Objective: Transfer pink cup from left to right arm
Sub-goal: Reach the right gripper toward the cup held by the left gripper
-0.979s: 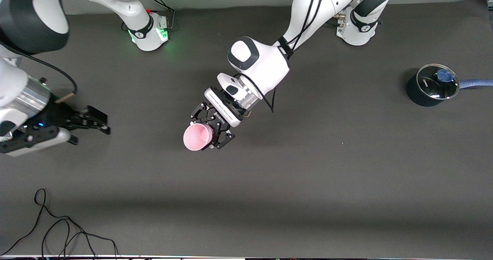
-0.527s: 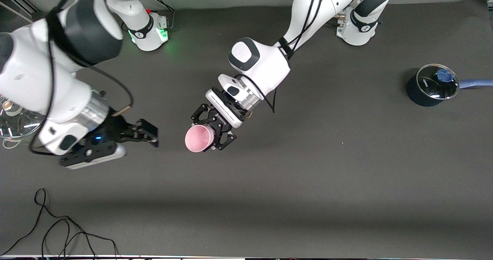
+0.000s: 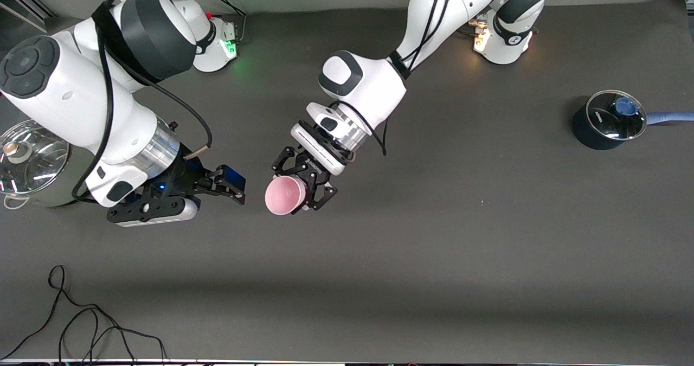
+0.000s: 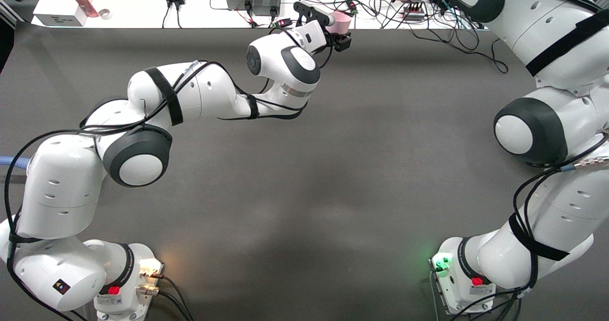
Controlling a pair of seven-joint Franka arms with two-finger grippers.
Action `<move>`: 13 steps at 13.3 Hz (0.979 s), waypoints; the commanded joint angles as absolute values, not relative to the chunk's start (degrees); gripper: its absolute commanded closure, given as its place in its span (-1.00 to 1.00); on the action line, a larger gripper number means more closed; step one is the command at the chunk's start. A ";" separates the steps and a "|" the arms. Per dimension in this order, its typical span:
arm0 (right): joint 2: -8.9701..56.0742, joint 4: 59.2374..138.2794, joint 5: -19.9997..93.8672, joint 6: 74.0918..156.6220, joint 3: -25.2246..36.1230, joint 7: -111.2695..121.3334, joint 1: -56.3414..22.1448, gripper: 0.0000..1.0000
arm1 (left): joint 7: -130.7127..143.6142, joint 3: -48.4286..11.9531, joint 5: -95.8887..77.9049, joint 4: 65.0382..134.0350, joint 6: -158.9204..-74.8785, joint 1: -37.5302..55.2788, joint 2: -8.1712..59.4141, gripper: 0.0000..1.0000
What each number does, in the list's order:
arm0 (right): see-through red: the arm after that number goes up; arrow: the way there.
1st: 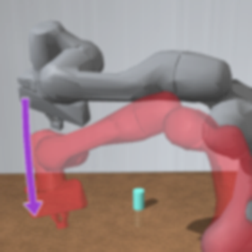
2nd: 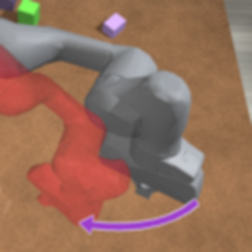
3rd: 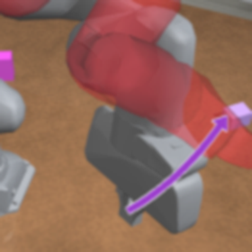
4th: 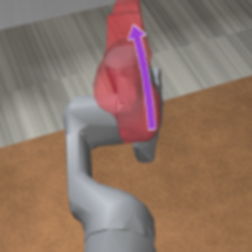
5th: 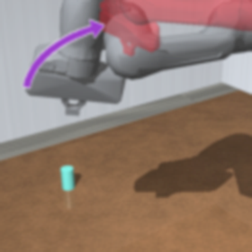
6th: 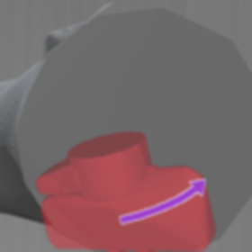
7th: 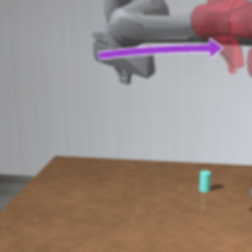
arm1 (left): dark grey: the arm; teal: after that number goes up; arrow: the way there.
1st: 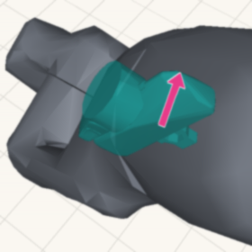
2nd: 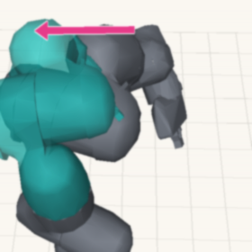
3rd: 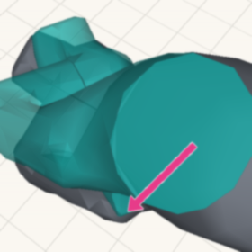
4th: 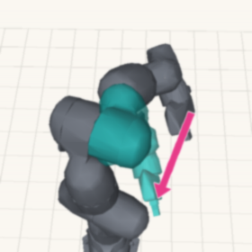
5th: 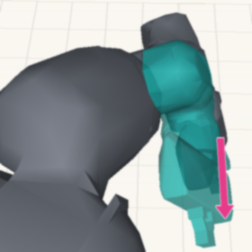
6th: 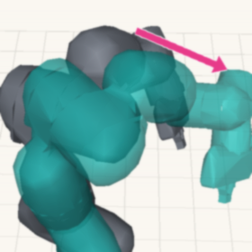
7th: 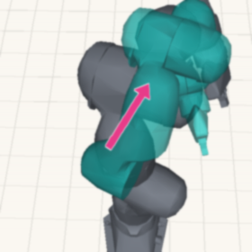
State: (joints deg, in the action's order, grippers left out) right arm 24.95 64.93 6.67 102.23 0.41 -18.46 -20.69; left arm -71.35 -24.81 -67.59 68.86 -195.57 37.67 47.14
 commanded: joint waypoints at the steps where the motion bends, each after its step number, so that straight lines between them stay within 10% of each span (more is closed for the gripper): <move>1: 25.75 63.98 7.12 101.87 0.97 -19.95 -21.27 -1.00 | -70.93 -24.26 -67.59 67.76 -199.15 39.63 47.72 1.00; 13: 27.51 65.65 7.12 102.04 0.97 -36.91 -26.27 -1.00 | -67.41 -18.81 -67.85 68.03 -201.01 44.12 47.72 1.00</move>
